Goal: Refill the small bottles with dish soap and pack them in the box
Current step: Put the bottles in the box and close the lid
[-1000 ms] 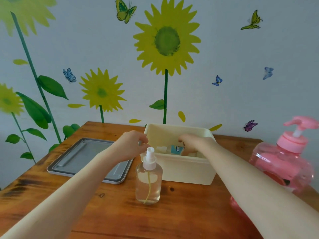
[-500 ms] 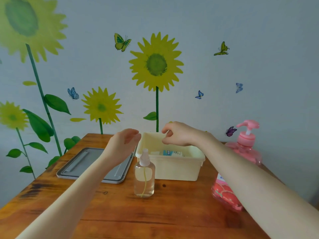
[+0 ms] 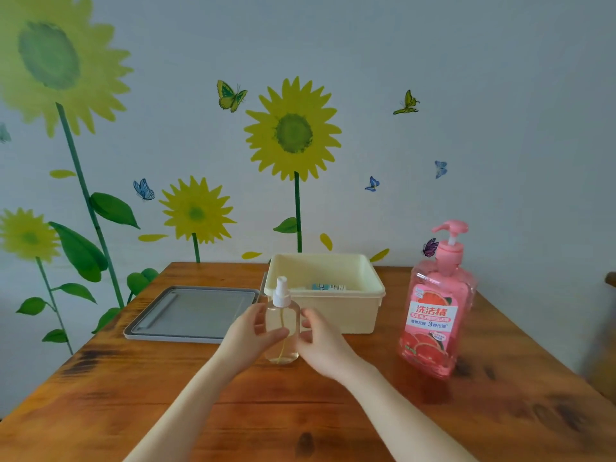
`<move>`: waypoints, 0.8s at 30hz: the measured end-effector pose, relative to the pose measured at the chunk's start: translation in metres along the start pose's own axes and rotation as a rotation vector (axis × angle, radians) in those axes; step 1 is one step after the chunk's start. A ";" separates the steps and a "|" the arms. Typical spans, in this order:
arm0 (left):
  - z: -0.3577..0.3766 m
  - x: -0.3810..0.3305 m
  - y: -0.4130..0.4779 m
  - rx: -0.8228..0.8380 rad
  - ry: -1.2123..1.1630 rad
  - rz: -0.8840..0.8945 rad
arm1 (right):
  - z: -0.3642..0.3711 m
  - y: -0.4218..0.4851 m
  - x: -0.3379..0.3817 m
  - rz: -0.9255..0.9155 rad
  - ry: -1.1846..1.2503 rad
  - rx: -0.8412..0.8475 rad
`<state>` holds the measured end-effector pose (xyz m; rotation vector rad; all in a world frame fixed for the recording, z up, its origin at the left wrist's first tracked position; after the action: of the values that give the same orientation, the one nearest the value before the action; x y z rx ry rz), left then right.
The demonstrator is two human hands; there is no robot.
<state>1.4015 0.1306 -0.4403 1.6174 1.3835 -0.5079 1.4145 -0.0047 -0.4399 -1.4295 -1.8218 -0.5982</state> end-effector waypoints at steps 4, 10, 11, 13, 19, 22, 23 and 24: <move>-0.001 -0.003 0.002 -0.067 0.030 0.013 | 0.007 -0.006 0.002 -0.017 0.088 -0.022; -0.016 -0.034 0.003 -0.243 0.047 0.076 | -0.007 -0.014 0.018 -0.125 0.205 -0.163; -0.018 -0.044 0.005 -0.278 0.026 0.096 | -0.011 -0.015 0.022 -0.127 0.190 -0.225; -0.023 -0.067 0.009 -0.343 -0.013 0.148 | -0.024 -0.018 0.035 -0.139 0.161 -0.342; -0.033 -0.122 0.029 -0.360 -0.052 0.256 | -0.077 -0.018 0.076 -0.158 0.178 -0.427; -0.040 -0.127 0.043 -0.301 -0.222 0.262 | -0.113 -0.009 0.098 -0.204 0.145 -0.401; -0.044 -0.123 0.048 -0.296 -0.205 0.255 | -0.126 -0.003 0.104 -0.204 0.124 -0.383; -0.048 -0.116 0.052 -0.297 -0.134 0.245 | -0.139 0.004 0.108 -0.201 0.104 -0.354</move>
<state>1.4053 0.1095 -0.3059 1.4556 1.0860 -0.2469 1.4420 -0.0393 -0.2694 -1.4134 -1.8530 -1.1227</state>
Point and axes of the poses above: each hand's wrist, its own y-axis towards the middle knuckle, its own z-axis out of the palm, x = y × z, the point moved 7 cm from there along y, towards the middle knuckle, and after that the axes turned 12 degrees about z, right-handed, at the moved point
